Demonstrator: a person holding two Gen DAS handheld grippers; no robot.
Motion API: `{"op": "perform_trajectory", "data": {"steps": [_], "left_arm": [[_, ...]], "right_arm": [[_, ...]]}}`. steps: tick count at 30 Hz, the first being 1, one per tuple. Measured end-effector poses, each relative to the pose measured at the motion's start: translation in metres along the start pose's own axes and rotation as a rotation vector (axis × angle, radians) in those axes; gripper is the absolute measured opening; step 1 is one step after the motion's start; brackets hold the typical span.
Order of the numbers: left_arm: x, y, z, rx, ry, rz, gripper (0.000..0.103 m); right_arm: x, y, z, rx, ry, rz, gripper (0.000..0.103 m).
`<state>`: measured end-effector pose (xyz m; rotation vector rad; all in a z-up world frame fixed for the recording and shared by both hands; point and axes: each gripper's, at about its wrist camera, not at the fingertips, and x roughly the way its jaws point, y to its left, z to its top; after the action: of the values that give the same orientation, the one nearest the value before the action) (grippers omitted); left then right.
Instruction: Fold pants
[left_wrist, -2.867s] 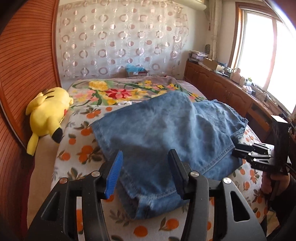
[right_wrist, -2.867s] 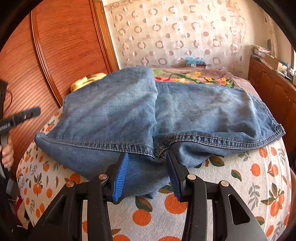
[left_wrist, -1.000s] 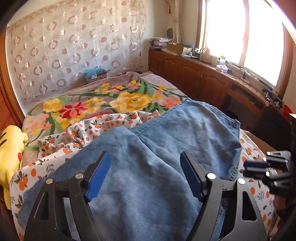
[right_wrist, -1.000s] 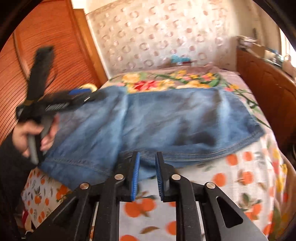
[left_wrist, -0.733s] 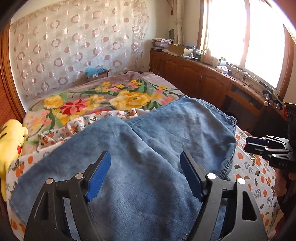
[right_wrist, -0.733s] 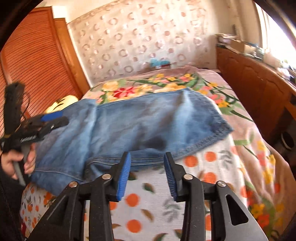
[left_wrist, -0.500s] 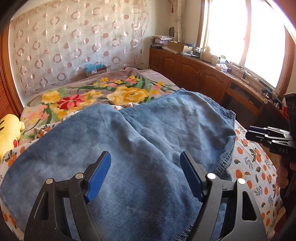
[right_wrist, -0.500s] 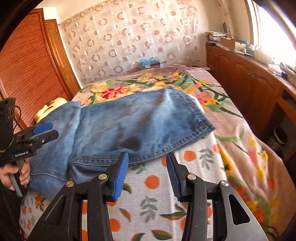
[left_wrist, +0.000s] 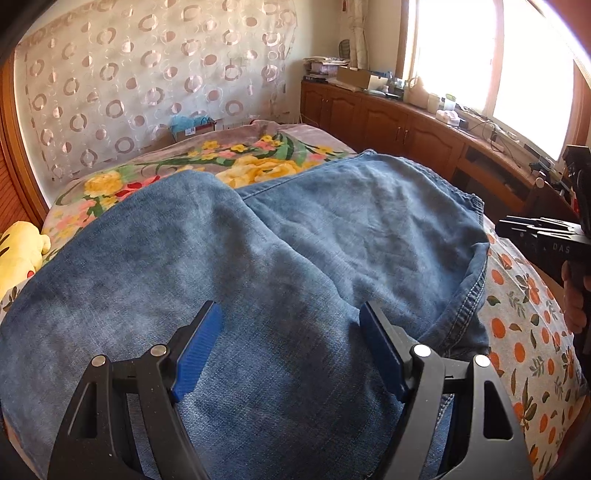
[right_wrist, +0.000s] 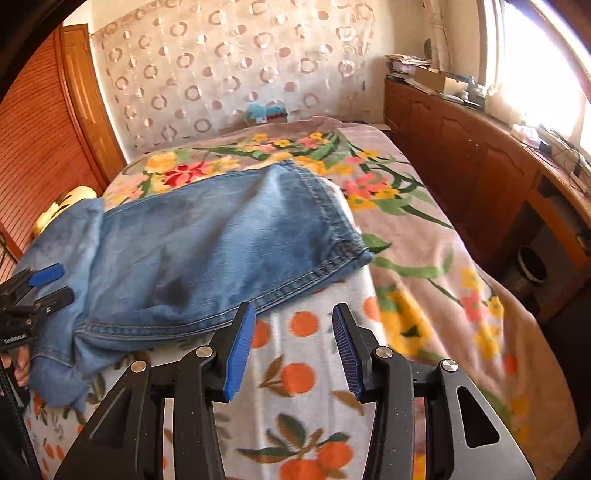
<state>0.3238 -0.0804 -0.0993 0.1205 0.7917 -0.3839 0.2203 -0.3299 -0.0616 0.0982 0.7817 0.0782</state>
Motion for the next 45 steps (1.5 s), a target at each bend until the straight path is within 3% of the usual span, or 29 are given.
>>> {"op": "perform_trajectory", "data": {"steps": [9, 19, 23, 26, 37, 45], "left_arm": [[0.008, -0.003, -0.001, 0.017, 0.037, 0.020, 0.079], [0.009, -0.004, -0.003, 0.013, 0.047, 0.026, 0.080], [0.009, -0.004, -0.004, 0.002, 0.047, 0.024, 0.080], [0.007, -0.003, -0.005, -0.009, 0.044, 0.016, 0.080], [-0.010, 0.004, -0.005, 0.010, 0.068, -0.019, 0.080], [-0.072, 0.053, -0.015, -0.071, -0.023, 0.078, 0.080]], "right_arm": [[0.015, -0.008, 0.010, 0.064, 0.043, -0.010, 0.045], [0.022, -0.002, 0.018, 0.047, 0.051, -0.047, 0.045], [0.018, 0.005, 0.018, 0.003, 0.032, -0.077, 0.022], [0.012, 0.009, 0.017, 0.011, 0.014, -0.044, 0.013], [-0.023, 0.048, 0.017, -0.009, -0.080, 0.145, 0.011], [-0.040, 0.117, 0.011, -0.103, -0.108, 0.313, 0.011]]}}
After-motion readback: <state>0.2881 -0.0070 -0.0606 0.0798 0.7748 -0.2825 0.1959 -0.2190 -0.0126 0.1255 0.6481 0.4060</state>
